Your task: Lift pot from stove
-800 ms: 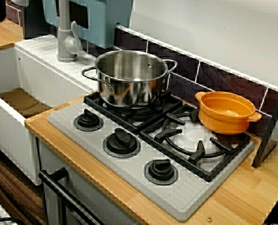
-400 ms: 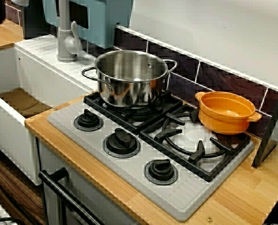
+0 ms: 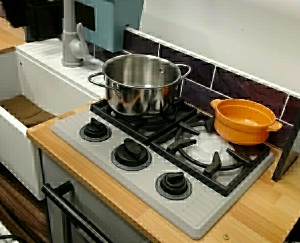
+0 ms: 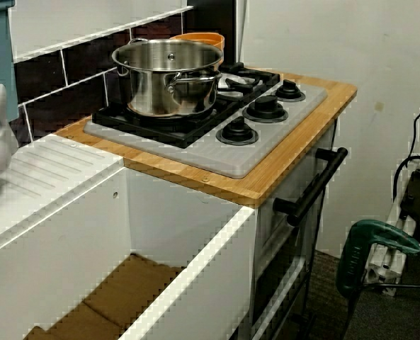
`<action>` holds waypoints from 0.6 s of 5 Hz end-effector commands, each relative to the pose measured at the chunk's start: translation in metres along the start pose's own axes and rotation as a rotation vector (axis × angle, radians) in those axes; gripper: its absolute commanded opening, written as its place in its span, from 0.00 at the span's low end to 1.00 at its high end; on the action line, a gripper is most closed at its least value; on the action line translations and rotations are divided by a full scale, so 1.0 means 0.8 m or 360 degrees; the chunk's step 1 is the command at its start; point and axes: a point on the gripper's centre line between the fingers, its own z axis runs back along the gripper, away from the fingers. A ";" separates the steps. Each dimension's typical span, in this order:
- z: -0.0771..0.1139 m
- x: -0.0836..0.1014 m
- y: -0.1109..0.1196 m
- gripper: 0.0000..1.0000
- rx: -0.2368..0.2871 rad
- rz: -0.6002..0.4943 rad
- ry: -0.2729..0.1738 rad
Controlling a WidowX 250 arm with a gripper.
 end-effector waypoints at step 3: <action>-0.030 0.132 -0.071 1.00 0.0205 -0.0269 -0.0331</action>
